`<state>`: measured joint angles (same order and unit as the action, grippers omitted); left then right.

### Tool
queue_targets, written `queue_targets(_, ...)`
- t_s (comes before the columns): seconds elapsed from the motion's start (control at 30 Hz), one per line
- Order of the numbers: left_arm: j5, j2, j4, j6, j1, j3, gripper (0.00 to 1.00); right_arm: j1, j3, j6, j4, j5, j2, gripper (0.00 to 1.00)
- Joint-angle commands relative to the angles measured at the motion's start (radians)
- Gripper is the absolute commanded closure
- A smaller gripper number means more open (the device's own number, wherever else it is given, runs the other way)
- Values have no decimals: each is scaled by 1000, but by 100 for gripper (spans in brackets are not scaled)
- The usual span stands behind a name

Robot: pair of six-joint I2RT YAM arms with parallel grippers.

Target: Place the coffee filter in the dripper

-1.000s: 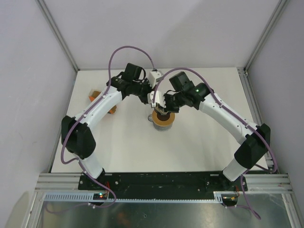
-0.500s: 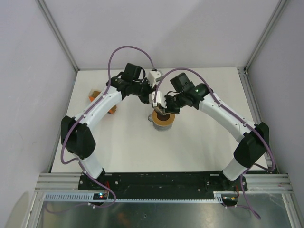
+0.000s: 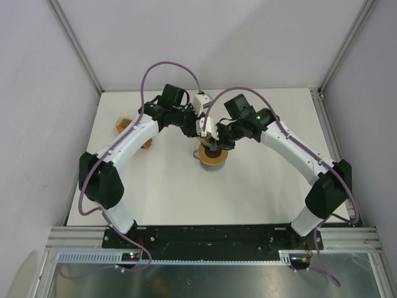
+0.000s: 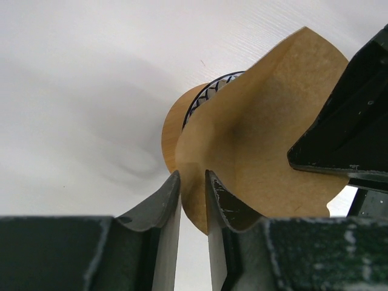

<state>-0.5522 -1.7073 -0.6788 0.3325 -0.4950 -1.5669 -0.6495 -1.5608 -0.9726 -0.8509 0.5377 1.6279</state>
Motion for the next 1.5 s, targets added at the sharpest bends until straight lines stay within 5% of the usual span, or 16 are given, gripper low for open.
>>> queue_targets(0.0,-18,53,15,17,1,-30,73,9,-37,29,28,76,-41,68)
queue_targets(0.2,-16,52,15,30,0,-41,73,28,-23,48,76,178,-114,48)
queue_targets(0.4,-10,54,15,36,-8,-41,71,118,14,165,173,379,-175,41)
queue_targets(0.43,-10,55,15,37,-10,-43,71,140,31,228,248,397,-186,42)
queue_targets(0.53,-9,58,15,36,-13,-47,70,183,86,459,436,344,-193,67)
queue_targets(0.67,-8,58,14,36,-17,-51,70,191,99,536,450,253,-149,88)
queue_targets(0.9,-1,57,14,34,-19,-49,69,88,99,424,368,39,-87,93)
queue_targets(1.47,27,60,2,16,-18,-93,61,25,69,281,177,-71,51,96)
